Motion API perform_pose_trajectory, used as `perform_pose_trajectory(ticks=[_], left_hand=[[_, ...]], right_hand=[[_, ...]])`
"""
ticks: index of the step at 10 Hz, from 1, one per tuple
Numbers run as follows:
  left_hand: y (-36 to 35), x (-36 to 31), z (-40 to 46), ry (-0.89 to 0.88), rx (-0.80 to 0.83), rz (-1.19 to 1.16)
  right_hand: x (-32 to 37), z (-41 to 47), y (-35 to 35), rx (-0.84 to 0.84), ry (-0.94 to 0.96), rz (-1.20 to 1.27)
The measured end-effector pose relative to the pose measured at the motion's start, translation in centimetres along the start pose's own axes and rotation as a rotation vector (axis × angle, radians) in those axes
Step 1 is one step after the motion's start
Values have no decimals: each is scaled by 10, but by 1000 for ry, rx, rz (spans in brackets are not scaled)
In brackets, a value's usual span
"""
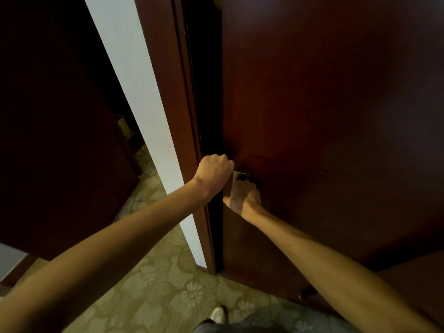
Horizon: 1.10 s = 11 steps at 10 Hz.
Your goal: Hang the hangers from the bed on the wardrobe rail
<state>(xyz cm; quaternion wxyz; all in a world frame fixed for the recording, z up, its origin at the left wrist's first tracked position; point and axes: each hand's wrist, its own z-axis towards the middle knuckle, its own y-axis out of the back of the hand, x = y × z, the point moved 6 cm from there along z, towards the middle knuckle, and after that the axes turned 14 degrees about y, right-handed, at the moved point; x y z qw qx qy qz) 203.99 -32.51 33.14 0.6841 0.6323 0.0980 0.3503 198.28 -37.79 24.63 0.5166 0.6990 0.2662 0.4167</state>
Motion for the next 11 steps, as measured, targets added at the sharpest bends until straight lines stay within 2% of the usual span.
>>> perform_pose_trajectory(ticks=[2, 4, 5, 7, 9, 10, 11], left_hand=[[4, 1, 4, 56, 19, 22], [-3, 1, 8, 82, 55, 23], [-2, 0, 11, 85, 61, 2], [7, 1, 5, 73, 51, -18], [60, -10, 1, 29, -21, -238], [107, -31, 1, -33, -67, -511], [182, -31, -7, -97, -234, -951]], right_hand=[[11, 12, -12, -116, 38, 121], [15, 21, -18, -142, 92, 160], [12, 21, -19, -112, 94, 152], [0, 6, -10, 70, 132, 131], [-59, -51, 73, -45, 77, 258], [-96, -102, 139, -146, 73, 322], [-124, -166, 221, -382, 128, 506]])
